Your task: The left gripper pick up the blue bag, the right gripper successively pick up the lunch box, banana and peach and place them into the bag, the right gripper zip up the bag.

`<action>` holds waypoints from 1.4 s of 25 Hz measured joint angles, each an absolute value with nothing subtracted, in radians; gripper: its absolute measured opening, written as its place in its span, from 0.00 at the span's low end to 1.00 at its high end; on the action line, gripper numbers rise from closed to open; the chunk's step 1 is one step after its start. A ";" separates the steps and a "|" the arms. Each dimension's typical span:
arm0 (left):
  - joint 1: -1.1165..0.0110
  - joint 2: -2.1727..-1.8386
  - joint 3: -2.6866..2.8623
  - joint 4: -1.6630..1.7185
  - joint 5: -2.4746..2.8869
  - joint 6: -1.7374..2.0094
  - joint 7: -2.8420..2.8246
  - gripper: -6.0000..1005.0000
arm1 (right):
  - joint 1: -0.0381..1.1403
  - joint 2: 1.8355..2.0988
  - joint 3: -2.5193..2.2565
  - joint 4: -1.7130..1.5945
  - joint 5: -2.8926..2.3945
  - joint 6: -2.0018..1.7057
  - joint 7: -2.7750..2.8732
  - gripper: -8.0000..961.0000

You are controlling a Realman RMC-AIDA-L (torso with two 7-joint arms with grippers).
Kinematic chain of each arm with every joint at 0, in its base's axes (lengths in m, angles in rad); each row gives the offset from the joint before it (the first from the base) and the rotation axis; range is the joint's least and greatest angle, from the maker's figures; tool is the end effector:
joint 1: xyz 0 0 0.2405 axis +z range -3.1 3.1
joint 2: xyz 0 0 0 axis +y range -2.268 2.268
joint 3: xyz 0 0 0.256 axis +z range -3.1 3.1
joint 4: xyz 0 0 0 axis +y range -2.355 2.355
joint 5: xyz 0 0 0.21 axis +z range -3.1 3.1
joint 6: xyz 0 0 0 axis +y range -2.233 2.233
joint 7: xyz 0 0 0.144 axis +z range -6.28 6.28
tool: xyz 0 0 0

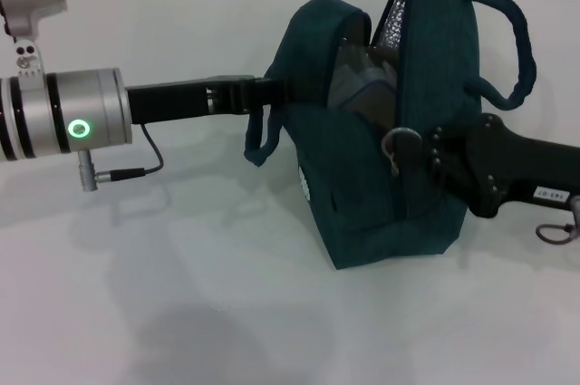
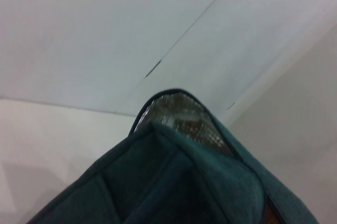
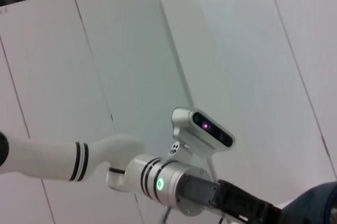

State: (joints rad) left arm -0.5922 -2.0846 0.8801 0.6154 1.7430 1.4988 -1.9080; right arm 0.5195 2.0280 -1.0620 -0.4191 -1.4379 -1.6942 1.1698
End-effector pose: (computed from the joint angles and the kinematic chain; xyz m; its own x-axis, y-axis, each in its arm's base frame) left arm -0.2122 0.3509 -0.0163 0.4499 0.6888 0.5684 0.7204 -0.6561 0.2249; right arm 0.2250 0.3043 -0.0159 0.6305 -0.2184 -0.7448 -0.3053 -0.9520 0.0207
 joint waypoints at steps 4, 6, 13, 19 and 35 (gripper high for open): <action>-0.592 -2.083 0.879 0.595 1.696 1.505 -1.820 0.17 | 0.533 2.026 -1.061 -0.415 -1.436 -1.691 1.174 0.01; -0.584 -2.082 0.879 0.578 1.651 1.512 -1.758 0.17 | 0.537 2.025 -1.057 -0.414 -1.433 -1.692 1.178 0.01; -0.520 -2.082 0.879 0.491 1.531 1.558 -1.450 0.32 | 0.534 2.023 -1.053 -0.408 -1.318 -1.691 1.206 0.01; -0.440 -2.085 0.879 0.351 1.464 1.635 -1.163 0.54 | 0.546 2.017 -1.051 -0.390 -1.241 -1.674 1.244 0.01; -0.330 -2.090 0.907 0.227 1.407 1.791 -0.957 0.53 | 0.642 2.022 -1.082 -0.378 -1.204 -1.607 1.303 0.01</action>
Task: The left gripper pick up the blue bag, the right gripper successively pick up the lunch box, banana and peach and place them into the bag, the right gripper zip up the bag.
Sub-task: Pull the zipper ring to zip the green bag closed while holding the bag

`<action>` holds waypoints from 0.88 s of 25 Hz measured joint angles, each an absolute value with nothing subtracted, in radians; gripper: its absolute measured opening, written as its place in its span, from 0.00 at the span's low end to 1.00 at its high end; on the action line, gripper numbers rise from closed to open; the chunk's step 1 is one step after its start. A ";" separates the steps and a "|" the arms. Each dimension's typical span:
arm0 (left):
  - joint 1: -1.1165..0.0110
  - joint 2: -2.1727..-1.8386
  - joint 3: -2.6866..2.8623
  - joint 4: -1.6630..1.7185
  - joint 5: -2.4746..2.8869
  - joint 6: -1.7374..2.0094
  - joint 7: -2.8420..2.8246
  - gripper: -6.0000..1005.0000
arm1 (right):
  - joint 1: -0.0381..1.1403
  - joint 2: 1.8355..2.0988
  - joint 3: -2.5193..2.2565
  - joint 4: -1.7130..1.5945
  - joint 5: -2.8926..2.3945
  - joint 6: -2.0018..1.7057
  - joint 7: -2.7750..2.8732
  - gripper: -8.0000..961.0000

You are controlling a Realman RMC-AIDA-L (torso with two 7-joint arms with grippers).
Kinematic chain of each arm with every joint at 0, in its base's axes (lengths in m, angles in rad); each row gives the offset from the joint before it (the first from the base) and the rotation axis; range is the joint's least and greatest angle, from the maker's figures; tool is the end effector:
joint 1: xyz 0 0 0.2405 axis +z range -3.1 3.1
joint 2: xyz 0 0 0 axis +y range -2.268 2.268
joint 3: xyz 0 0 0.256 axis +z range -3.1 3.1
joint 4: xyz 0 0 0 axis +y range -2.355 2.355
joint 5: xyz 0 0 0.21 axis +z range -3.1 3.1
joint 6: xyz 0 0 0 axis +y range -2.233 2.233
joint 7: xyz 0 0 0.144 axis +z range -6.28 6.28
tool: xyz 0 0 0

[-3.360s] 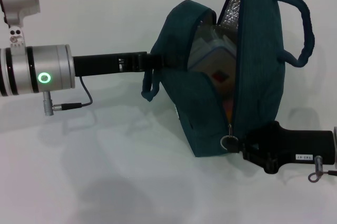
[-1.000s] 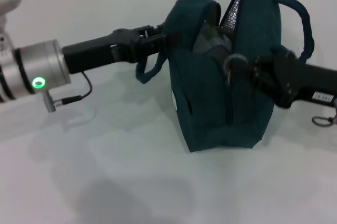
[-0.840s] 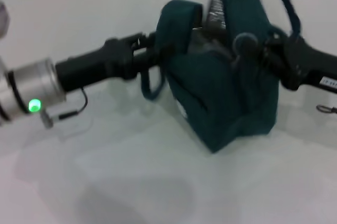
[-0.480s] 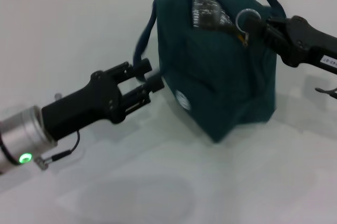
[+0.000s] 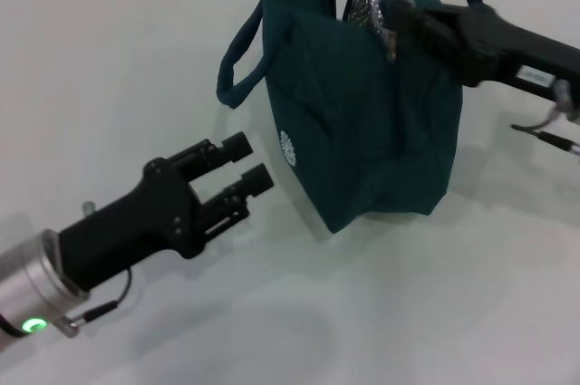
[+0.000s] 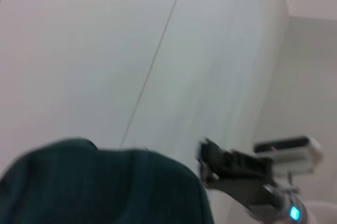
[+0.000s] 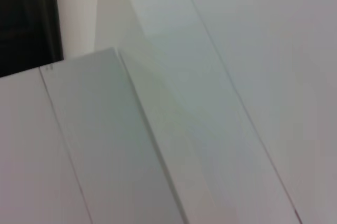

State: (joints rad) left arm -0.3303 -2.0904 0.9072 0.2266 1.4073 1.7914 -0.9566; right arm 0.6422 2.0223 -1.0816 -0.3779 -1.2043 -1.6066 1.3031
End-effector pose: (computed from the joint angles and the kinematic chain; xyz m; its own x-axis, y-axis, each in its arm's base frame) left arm -0.2719 0.2355 -0.0319 0.4266 0.2186 0.8776 0.5064 -0.8617 -0.0315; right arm 0.1837 0.3524 -0.0005 0.4748 -0.2484 -0.8444 -0.3959 -0.9171 0.0471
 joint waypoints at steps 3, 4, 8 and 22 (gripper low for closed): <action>-0.356 -2.096 0.907 0.145 1.394 1.770 -0.872 0.53 | 0.698 2.019 -1.117 -0.346 -1.207 -1.569 1.316 0.01; -0.369 -2.098 0.907 0.120 1.391 1.760 -0.853 0.53 | 0.710 2.019 -1.129 -0.341 -1.208 -1.557 1.316 0.01; -0.432 -2.105 0.906 0.000 1.363 1.714 -0.760 0.53 | 0.734 2.023 -1.170 -0.339 -1.208 -1.528 1.316 0.01; -0.460 -2.108 0.890 -0.094 1.246 1.665 -0.619 0.53 | 0.741 2.027 -1.180 -0.338 -1.206 -1.532 1.316 0.01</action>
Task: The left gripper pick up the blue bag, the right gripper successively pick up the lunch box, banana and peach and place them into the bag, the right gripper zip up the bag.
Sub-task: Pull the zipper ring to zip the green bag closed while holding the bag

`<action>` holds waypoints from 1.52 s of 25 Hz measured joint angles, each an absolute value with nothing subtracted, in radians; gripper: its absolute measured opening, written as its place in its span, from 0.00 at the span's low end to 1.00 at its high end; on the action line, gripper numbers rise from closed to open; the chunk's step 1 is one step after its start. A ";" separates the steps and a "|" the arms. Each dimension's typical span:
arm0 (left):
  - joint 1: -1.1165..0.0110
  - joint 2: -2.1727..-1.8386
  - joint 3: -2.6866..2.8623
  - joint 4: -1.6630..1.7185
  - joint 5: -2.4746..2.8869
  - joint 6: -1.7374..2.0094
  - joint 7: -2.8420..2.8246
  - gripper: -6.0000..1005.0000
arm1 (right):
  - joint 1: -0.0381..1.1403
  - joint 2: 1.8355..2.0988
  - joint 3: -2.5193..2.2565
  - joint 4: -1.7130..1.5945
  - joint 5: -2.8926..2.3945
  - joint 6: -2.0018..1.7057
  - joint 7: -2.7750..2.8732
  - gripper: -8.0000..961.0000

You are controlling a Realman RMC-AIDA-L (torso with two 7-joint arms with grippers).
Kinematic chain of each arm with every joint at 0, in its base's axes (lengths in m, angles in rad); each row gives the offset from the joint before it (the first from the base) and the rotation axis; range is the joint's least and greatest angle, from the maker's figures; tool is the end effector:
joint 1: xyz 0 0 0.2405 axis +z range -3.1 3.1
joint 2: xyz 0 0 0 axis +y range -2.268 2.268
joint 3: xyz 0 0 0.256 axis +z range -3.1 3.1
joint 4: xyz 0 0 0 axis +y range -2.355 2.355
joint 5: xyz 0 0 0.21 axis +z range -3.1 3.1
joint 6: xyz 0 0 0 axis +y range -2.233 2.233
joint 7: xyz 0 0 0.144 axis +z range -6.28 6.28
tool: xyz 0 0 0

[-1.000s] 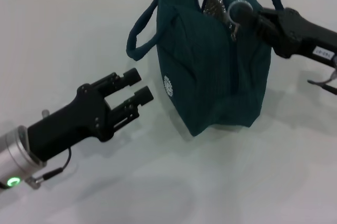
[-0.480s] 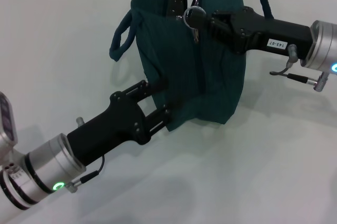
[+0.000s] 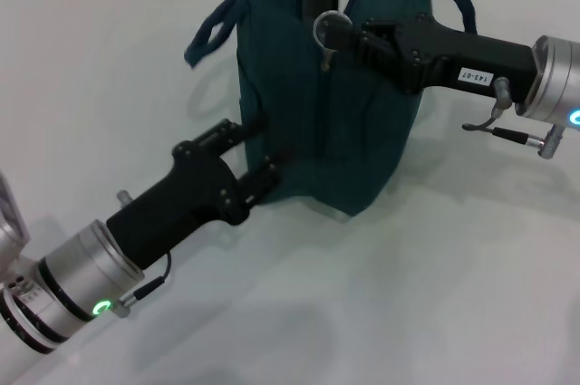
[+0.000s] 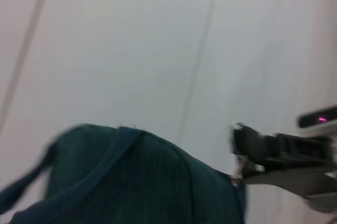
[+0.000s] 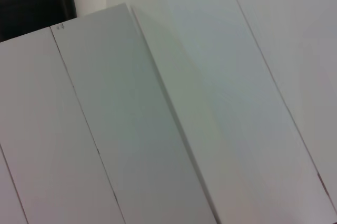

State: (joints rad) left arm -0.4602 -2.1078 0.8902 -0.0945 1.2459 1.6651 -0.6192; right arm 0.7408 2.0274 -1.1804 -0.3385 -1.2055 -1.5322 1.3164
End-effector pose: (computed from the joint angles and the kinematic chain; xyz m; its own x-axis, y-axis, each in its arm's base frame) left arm -0.2631 0.2493 -0.0688 0.4532 0.1144 0.8840 0.5910 -0.7810 -0.2020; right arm 0.1579 0.3642 -0.0250 0.5554 -0.2865 -0.7807 -0.3597 -0.9292 0.0850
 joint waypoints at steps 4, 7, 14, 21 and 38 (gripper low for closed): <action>-0.456 -2.108 0.878 -0.108 1.205 1.639 -0.589 0.53 | 0.735 2.028 -1.181 -0.341 -1.204 -1.537 1.315 0.01; -0.462 -2.108 0.870 -0.113 1.205 1.610 -0.587 0.53 | 0.735 2.028 -1.181 -0.343 -1.203 -1.539 1.315 0.01; -0.490 -2.108 0.868 -0.128 1.209 1.588 -0.584 0.54 | 0.732 2.028 -1.181 -0.345 -1.203 -1.541 1.311 0.01; -0.559 -2.108 0.858 -0.168 1.221 1.537 -0.593 0.53 | 0.727 2.028 -1.181 -0.343 -1.202 -1.564 1.307 0.01; -0.558 -2.108 0.861 -0.173 1.275 1.510 -0.550 0.19 | 0.715 2.028 -1.178 -0.330 -1.143 -1.513 1.315 0.01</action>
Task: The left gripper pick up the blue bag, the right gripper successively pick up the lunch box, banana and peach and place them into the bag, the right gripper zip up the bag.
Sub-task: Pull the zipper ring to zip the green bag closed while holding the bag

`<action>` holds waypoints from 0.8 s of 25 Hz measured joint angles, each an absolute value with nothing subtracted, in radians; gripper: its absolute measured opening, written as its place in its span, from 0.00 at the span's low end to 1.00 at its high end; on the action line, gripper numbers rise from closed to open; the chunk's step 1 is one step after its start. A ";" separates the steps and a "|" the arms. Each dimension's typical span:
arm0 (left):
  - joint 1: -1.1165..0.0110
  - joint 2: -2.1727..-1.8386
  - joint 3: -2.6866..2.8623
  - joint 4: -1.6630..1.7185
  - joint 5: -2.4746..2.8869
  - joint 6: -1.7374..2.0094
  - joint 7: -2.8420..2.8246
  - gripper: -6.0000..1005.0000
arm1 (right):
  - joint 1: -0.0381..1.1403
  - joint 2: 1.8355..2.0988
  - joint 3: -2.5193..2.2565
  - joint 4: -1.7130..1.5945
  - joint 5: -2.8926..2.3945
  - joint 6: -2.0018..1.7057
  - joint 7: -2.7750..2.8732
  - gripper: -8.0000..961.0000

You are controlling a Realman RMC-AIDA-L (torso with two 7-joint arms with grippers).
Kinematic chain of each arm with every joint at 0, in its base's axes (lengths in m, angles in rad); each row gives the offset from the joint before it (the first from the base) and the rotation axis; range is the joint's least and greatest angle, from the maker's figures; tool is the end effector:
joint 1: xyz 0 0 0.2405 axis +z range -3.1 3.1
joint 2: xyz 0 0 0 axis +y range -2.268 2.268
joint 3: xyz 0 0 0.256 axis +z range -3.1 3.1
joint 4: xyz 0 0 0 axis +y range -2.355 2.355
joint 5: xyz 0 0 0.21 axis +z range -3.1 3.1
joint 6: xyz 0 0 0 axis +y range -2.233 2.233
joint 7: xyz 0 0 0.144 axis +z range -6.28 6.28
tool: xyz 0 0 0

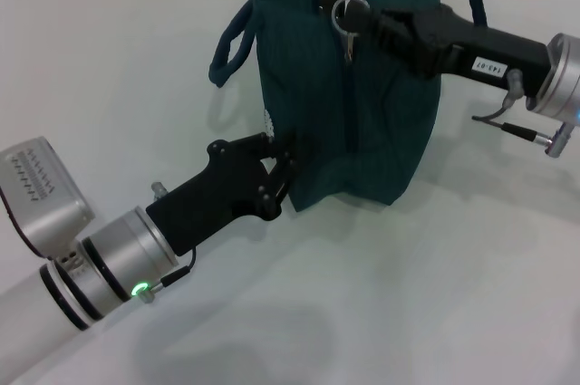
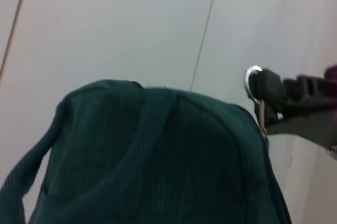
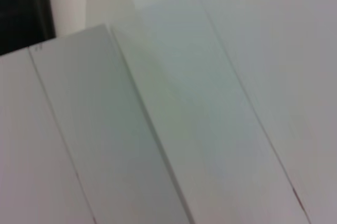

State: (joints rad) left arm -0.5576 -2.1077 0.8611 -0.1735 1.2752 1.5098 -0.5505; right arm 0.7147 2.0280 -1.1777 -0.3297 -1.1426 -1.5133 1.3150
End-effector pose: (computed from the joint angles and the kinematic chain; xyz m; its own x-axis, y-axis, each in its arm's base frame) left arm -0.2560 0.2683 -0.0920 0.5545 0.1606 0.8165 0.5809 -0.7773 -0.2415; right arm 0.1665 0.3663 -0.0198 0.5007 -0.2939 -0.8142 -0.4179 -0.9058 0.0700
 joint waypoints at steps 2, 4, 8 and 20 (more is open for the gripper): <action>-0.555 -2.108 0.861 -0.175 1.277 1.510 -0.545 0.18 | 0.716 2.028 -1.179 -0.319 -1.119 -1.513 1.319 0.01; -0.551 -2.108 0.861 -0.194 1.281 1.509 -0.512 0.16 | 0.717 2.028 -1.179 -0.305 -1.095 -1.512 1.329 0.01; -0.548 -2.108 0.856 -0.203 1.308 1.510 -0.471 0.08 | 0.724 2.028 -1.180 -0.269 -1.048 -1.493 1.369 0.01; -0.540 -2.108 0.858 -0.211 1.400 1.519 -0.398 0.06 | 0.717 2.028 -1.178 -0.263 -1.022 -1.443 1.389 0.01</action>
